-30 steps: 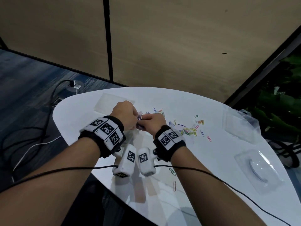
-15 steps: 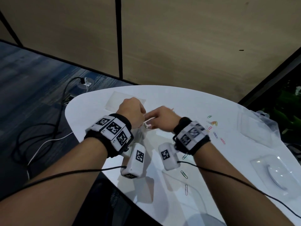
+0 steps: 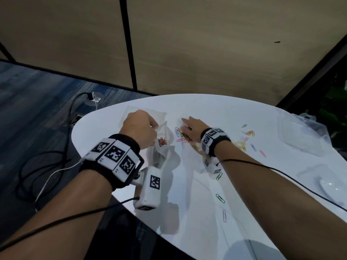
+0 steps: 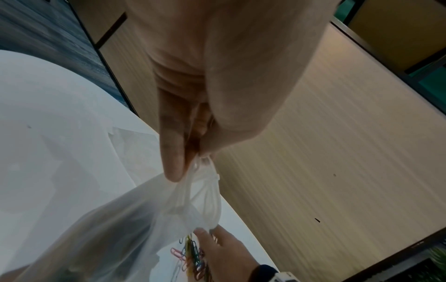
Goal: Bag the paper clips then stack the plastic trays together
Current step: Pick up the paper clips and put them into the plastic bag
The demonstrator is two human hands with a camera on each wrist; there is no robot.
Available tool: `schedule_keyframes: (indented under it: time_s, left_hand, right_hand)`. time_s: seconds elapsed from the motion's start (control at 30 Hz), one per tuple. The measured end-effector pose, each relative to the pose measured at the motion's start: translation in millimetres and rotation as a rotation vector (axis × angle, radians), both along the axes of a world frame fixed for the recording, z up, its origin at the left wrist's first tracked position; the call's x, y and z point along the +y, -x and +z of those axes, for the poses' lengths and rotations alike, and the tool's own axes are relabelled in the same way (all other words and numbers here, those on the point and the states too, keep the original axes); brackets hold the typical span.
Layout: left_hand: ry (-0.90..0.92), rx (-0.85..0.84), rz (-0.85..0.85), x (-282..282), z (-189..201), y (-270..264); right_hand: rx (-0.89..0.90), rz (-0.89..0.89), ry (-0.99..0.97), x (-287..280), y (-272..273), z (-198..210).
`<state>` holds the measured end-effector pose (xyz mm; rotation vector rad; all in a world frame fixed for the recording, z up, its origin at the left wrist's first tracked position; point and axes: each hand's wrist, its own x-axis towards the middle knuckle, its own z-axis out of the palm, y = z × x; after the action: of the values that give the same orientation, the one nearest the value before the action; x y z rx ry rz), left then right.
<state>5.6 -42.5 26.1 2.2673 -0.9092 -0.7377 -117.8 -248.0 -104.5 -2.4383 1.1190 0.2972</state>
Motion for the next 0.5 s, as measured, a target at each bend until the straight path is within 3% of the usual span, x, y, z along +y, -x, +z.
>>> schedule_keyframes:
  time_s: [0.1,0.23,0.3,0.43,0.5]
  left_hand:
    - [-0.001,-0.006,0.007,-0.6,1.0,-0.3]
    - [-0.010,-0.015,-0.007,-1.3,1.9,2.0]
    - [-0.011,-0.014,-0.012,-0.8,2.4,2.6]
    - [-0.020,-0.012,-0.025,-1.0,2.9,5.0]
    - [-0.021,-0.012,-0.034,-1.4,3.5,7.1]
  right_hand:
    - [0.150,0.202,0.141,7.4,-3.4,-10.1]
    - [0.003,0.360,0.281,20.7,4.9,-21.2]
    - [0.029,0.409,0.357,23.9,11.2,-21.8]
    - [0.096,0.258,0.325,24.3,29.1,1.4]
    - [0.000,0.082,0.227,21.0,39.5,16.1]
